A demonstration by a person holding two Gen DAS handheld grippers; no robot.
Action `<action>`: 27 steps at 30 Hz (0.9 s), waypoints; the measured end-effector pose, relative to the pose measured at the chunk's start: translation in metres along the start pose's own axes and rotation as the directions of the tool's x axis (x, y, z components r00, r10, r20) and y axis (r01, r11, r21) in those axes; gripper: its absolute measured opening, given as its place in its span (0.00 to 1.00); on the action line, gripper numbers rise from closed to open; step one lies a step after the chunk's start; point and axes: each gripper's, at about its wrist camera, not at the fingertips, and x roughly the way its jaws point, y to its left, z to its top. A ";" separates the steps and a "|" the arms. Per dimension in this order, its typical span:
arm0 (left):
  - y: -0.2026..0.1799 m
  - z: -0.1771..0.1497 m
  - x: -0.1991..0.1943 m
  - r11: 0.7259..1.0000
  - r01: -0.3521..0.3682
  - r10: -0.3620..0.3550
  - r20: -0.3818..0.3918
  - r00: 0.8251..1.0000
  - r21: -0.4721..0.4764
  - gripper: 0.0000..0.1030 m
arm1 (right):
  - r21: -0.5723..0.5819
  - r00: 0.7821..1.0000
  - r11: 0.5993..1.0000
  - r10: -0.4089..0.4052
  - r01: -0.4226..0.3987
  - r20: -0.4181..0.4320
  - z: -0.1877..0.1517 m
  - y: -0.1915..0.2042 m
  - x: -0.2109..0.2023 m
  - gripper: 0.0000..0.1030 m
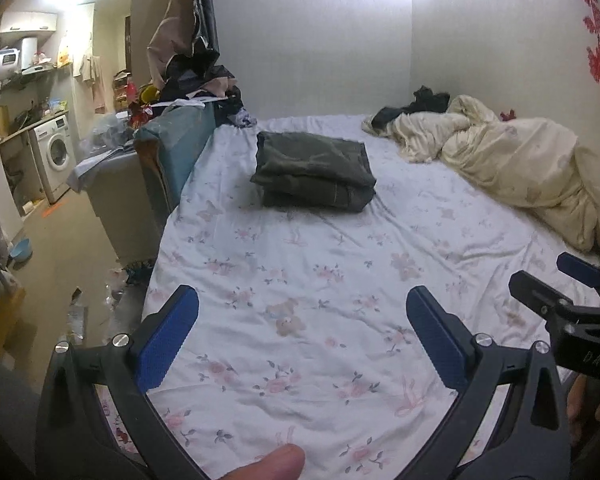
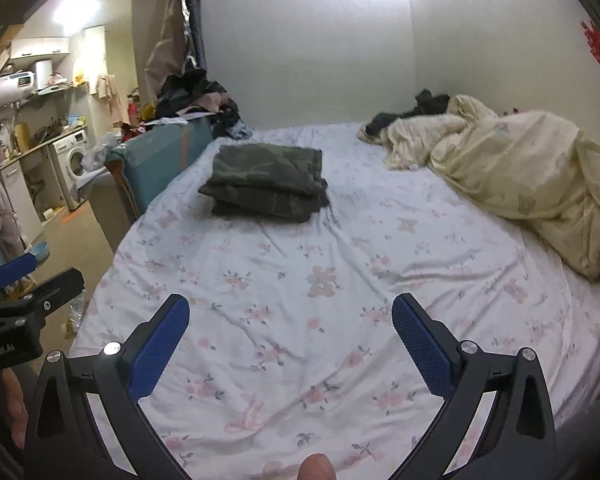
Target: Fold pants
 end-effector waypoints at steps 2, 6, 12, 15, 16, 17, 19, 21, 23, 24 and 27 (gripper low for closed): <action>-0.001 0.000 0.004 1.000 0.002 -0.002 -0.012 1.000 -0.010 0.99 | 0.023 1.000 1.000 0.007 -0.007 -0.019 -0.001 -0.004 0.005 1.00; -0.001 0.000 0.011 1.000 -0.013 0.013 -0.021 1.000 -0.015 0.99 | 0.024 0.999 1.000 -0.011 0.012 -0.035 -0.002 -0.007 0.012 1.00; -0.001 -0.002 0.016 1.000 -0.006 0.005 -0.036 0.999 -0.030 0.99 | 0.036 0.999 0.999 -0.007 0.008 -0.037 -0.003 -0.010 0.014 1.00; 0.000 -0.001 0.014 1.000 -0.007 0.007 -0.019 1.000 -0.029 0.99 | 0.035 0.999 0.999 -0.003 0.004 -0.038 -0.003 -0.011 0.016 1.00; 0.000 0.000 0.014 1.000 -0.006 0.006 -0.018 1.000 -0.030 0.99 | 0.036 0.999 0.999 -0.005 0.006 -0.038 -0.003 -0.011 0.016 1.00; 0.000 -0.001 0.014 1.000 -0.005 0.005 -0.020 1.000 -0.031 0.99 | 0.038 0.999 0.999 -0.005 0.006 -0.038 -0.004 -0.011 0.016 1.00; 0.000 0.000 0.013 1.000 -0.006 0.005 -0.022 1.000 -0.031 0.99 | 0.039 0.999 0.999 -0.001 0.003 -0.040 -0.004 -0.011 0.017 1.00; -0.001 0.001 0.013 1.000 -0.007 0.006 -0.023 1.000 -0.030 0.99 | 0.038 0.999 0.999 -0.002 0.004 -0.039 -0.003 -0.011 0.016 1.00; -0.001 0.001 0.013 0.999 -0.005 0.004 -0.024 1.000 -0.034 0.99 | 0.036 0.999 0.999 -0.004 0.005 -0.039 -0.004 -0.010 0.017 1.00; -0.001 0.001 0.013 0.999 -0.004 0.003 -0.024 1.000 -0.036 0.99 | 0.036 0.999 0.999 -0.004 0.006 -0.037 -0.003 -0.010 0.016 1.00; -0.002 0.001 0.013 0.999 -0.003 0.002 -0.023 1.000 -0.036 0.99 | 0.029 0.999 1.000 0.001 0.000 -0.033 -0.005 -0.010 0.018 1.00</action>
